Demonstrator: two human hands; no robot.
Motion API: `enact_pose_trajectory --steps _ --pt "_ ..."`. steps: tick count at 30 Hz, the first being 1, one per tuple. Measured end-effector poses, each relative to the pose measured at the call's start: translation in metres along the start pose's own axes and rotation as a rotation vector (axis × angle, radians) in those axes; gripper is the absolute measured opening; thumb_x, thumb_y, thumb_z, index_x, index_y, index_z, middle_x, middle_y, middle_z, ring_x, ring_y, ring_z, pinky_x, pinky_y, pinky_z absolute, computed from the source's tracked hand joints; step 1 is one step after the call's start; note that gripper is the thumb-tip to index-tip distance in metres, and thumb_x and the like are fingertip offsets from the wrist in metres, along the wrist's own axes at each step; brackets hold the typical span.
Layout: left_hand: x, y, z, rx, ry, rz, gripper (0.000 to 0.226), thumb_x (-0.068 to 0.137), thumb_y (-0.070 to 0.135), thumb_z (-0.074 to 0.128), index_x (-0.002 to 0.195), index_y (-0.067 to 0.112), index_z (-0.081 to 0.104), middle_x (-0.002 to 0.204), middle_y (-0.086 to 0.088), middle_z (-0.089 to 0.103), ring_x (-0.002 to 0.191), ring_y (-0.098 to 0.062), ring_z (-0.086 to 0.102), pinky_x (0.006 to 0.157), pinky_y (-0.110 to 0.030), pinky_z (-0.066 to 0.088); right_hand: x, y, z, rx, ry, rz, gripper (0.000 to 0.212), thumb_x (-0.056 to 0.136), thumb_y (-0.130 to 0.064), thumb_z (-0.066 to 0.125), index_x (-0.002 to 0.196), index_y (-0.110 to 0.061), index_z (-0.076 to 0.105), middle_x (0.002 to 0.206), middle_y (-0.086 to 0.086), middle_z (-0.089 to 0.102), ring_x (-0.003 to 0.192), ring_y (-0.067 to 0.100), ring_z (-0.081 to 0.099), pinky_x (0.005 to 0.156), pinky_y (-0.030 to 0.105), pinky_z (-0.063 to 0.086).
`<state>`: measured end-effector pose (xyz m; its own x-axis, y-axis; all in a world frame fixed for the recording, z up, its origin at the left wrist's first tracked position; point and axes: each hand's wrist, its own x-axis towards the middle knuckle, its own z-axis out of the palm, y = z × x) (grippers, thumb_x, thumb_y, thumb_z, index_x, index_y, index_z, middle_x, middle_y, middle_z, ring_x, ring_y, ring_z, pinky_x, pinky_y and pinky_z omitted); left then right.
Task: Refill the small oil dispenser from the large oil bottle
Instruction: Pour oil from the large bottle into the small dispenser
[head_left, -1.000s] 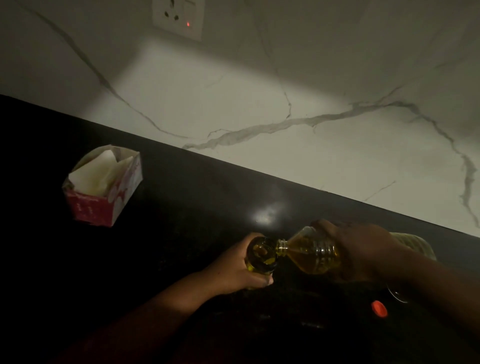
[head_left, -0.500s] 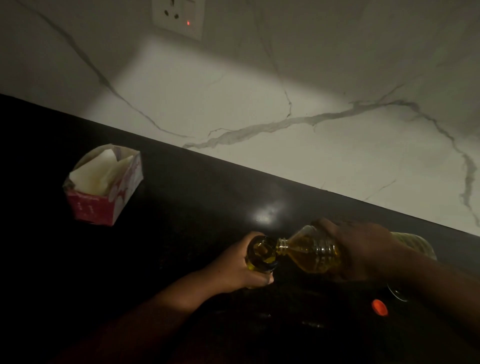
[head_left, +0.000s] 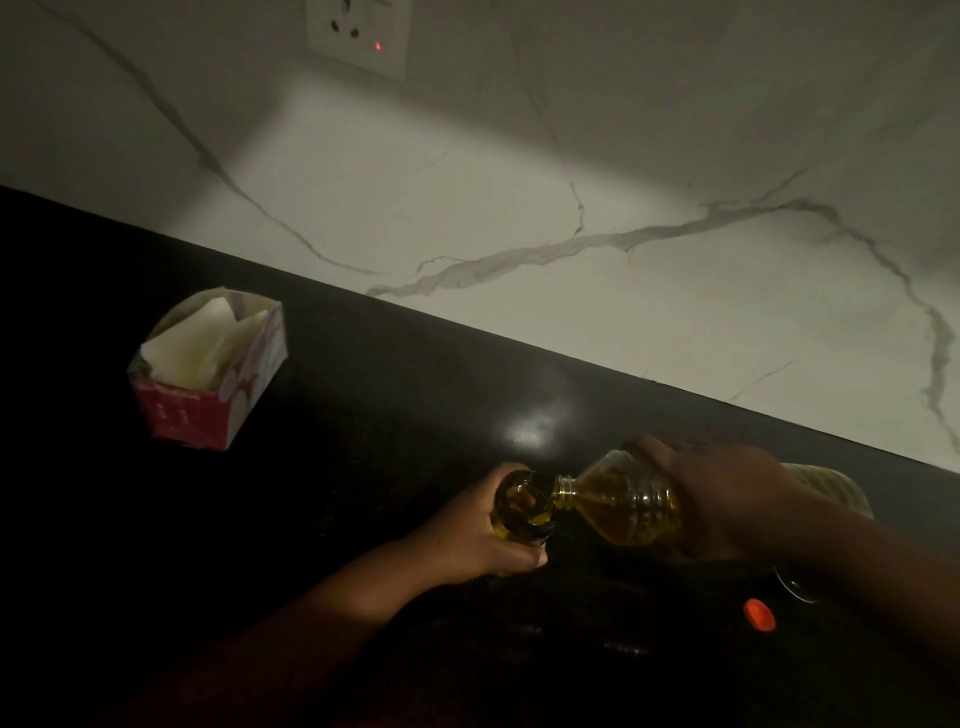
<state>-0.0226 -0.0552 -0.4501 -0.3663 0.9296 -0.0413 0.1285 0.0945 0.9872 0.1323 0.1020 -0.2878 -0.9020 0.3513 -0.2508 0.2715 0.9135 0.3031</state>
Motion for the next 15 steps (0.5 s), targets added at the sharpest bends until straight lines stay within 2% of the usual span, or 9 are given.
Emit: enact_pose_trajectory --steps 3,5,10,15 --pt "-0.0006 0.0015 -0.0005 -0.005 -0.01 0.007 0.067 0.07 0.01 0.084 0.11 0.048 0.046 0.111 0.013 0.063 0.104 0.007 0.061 0.087 -0.01 0.047 0.0 -0.0001 -0.0003 -0.001 -0.004 -0.003 0.095 0.06 -0.064 0.068 0.138 -0.036 0.022 0.126 -0.012 0.054 0.113 0.013 0.055 0.087 0.028 0.045" --pt "-0.001 0.0018 -0.0004 -0.011 -0.012 0.01 0.066 0.071 0.009 0.084 0.11 0.047 0.046 0.111 0.013 0.064 0.104 0.007 0.061 0.083 -0.008 0.047 -0.0006 -0.0014 -0.0012 -0.004 -0.002 -0.004 0.094 0.062 -0.063 0.068 0.139 -0.036 0.022 0.126 -0.012 0.054 0.114 0.013 0.055 0.087 0.028 0.044" --pt "-0.0002 0.0003 -0.0001 -0.014 -0.001 0.012 0.068 0.07 0.014 0.085 0.109 0.054 0.046 0.113 0.014 0.064 0.108 0.002 0.061 0.089 -0.014 0.048 -0.001 -0.0025 -0.0015 -0.012 0.004 0.005 0.092 0.061 -0.063 0.067 0.137 -0.037 0.023 0.125 -0.012 0.053 0.113 0.013 0.055 0.088 0.028 0.045" --pt "0.0006 -0.0016 0.0002 0.003 0.012 0.023 0.077 0.066 0.02 0.086 0.103 0.072 0.043 0.114 0.013 0.065 0.11 -0.001 0.061 0.098 -0.026 0.049 -0.0011 -0.0026 -0.0028 -0.012 -0.007 0.0 0.094 0.063 -0.061 0.068 0.14 -0.035 0.021 0.125 -0.01 0.054 0.113 0.014 0.055 0.088 0.027 0.043"
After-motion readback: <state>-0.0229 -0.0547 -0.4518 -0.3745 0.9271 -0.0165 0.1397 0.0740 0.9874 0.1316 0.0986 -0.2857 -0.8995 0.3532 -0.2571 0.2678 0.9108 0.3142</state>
